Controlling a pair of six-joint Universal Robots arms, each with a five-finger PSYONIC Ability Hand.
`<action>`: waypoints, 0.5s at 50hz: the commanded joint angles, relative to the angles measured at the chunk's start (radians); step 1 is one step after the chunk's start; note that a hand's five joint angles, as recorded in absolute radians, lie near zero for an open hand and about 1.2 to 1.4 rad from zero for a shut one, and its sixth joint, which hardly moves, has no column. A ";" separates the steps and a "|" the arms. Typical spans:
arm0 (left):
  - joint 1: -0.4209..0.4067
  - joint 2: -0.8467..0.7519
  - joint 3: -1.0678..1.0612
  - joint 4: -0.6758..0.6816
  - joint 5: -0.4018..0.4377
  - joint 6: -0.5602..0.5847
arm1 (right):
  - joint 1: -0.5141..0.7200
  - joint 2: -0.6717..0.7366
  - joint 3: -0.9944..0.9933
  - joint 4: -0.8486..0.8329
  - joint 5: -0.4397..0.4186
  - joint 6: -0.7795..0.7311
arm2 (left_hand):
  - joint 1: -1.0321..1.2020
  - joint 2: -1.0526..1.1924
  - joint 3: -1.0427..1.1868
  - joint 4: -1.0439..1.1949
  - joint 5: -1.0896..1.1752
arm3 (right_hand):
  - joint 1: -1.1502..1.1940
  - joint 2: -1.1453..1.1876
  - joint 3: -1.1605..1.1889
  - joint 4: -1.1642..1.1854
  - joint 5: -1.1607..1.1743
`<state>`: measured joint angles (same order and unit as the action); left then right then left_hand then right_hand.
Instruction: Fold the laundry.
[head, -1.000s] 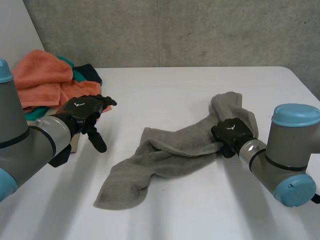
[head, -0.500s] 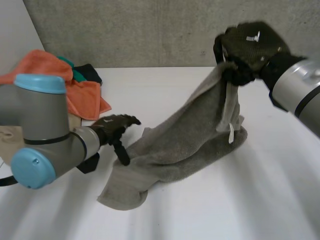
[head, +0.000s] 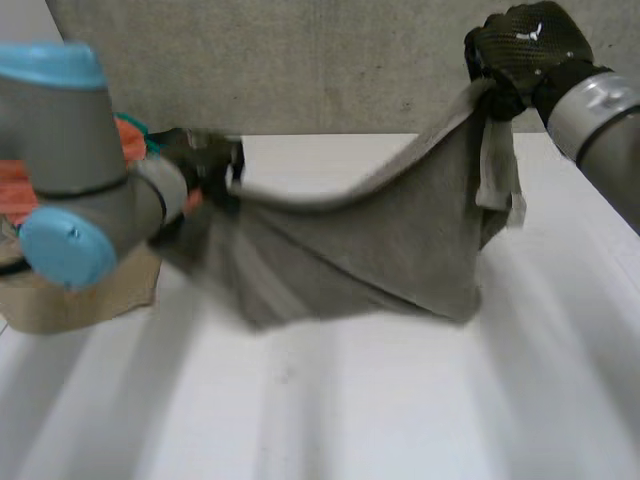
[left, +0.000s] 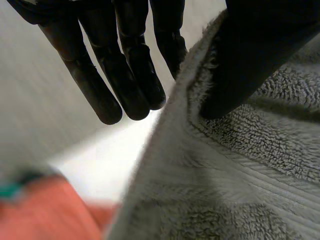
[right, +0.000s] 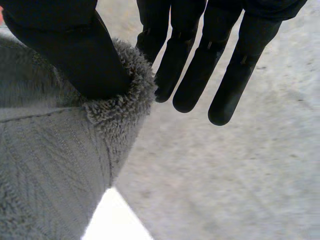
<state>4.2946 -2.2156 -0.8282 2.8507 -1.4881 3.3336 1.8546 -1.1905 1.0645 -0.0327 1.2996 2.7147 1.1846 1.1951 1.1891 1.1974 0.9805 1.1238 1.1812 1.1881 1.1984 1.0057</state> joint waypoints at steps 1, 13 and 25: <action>-0.015 0.016 0.184 0.326 -0.035 0.115 | -0.006 0.173 -0.213 -0.379 0.119 -0.023 | 0.212 0.201 0.207 0.199 0.241 | 0.273 0.215 0.208 0.198 0.216; -0.030 0.111 0.006 0.553 -0.109 0.113 | -0.040 0.154 -0.103 -0.687 0.040 0.135 | 0.212 0.201 0.207 0.199 0.241 | 0.273 0.215 0.208 0.198 0.216; 0.002 0.068 -0.437 0.504 -0.094 0.151 | -0.098 0.083 0.288 -0.336 -0.060 0.067 | 0.025 0.014 0.020 0.012 0.054 | 0.273 0.215 0.208 0.198 0.216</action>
<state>4.2803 -2.0997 -1.0662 3.3658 -1.6022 3.4556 1.7822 -1.0893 1.1590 -0.5479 1.2755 2.8398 1.1787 1.1606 1.1621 1.1611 0.9761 1.1238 1.1813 1.1898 1.1995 1.0157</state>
